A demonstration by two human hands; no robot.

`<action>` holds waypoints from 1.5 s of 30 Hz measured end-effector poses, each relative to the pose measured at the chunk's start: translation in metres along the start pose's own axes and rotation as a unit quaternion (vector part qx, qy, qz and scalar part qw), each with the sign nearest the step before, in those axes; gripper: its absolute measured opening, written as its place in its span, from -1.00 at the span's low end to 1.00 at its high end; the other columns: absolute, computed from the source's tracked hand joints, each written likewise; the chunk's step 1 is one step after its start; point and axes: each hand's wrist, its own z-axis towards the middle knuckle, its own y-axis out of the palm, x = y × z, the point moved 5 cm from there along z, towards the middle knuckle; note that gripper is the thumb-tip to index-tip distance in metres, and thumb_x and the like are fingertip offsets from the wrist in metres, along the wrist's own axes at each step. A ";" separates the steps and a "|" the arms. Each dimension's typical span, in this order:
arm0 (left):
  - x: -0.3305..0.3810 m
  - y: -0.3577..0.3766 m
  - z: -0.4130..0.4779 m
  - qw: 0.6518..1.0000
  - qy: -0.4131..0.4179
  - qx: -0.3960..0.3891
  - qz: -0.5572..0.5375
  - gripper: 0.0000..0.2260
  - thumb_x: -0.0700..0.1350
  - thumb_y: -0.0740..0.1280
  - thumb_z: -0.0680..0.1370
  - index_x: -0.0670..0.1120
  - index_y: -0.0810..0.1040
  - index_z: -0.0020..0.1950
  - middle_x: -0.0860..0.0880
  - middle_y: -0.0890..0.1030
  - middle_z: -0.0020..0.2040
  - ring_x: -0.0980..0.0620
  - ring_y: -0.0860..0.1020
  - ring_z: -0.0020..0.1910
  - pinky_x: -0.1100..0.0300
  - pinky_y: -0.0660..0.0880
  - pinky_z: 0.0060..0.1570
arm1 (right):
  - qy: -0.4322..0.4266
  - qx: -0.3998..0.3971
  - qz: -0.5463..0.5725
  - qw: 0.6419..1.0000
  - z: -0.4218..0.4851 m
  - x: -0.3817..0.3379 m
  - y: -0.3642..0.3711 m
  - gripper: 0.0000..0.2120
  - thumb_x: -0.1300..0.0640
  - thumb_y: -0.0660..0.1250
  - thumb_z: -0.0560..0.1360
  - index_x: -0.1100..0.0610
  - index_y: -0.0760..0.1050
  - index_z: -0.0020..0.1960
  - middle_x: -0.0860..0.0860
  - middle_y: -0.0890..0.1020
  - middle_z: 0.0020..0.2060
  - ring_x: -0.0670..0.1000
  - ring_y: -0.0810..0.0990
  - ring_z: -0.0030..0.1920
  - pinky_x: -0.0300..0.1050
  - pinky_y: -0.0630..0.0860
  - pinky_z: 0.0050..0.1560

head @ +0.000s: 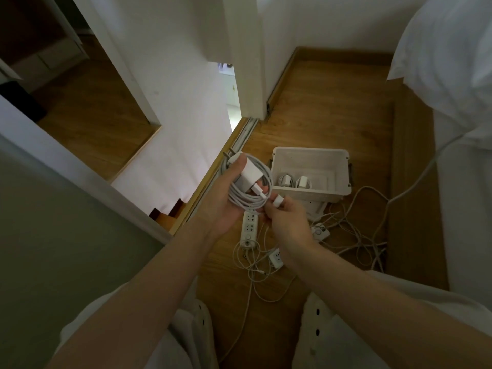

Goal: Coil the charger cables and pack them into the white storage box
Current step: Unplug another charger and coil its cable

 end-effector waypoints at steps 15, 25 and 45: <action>0.002 -0.025 -0.001 0.992 -0.088 0.074 0.053 -0.75 -0.05 0.28 0.52 -0.12 0.45 0.16 -0.12 0.53 -0.04 0.00 0.54 -0.16 0.16 0.56 -0.18 | -0.069 -0.015 -0.041 0.997 -0.011 0.014 0.006 -0.79 0.25 0.16 0.59 0.14 0.53 0.12 -0.01 0.64 -0.20 -0.22 0.60 -0.34 -0.31 0.54 -0.20; 0.016 -0.017 -0.004 0.999 -0.024 0.008 -0.041 -0.57 -0.02 0.31 0.41 -0.16 0.39 0.22 -0.14 0.48 -0.02 -0.02 0.54 -0.19 0.15 0.56 -0.29 | 0.002 -0.103 0.079 0.992 -0.007 0.010 0.012 -0.78 0.19 0.16 0.59 0.24 0.56 0.01 0.03 0.62 -0.25 -0.14 0.57 -0.30 -0.38 0.54 -0.27; 0.005 -0.023 -0.009 0.986 -0.135 0.087 0.031 -0.74 -0.02 0.29 0.51 -0.14 0.50 0.11 -0.13 0.59 -0.19 0.02 0.60 -0.33 0.21 0.59 -0.33 | -0.185 -0.094 -0.078 0.975 0.005 -0.007 0.005 -0.79 0.30 0.28 0.50 0.03 0.59 -0.15 -0.03 0.67 -0.21 -0.12 0.64 -0.15 -0.29 0.57 -0.09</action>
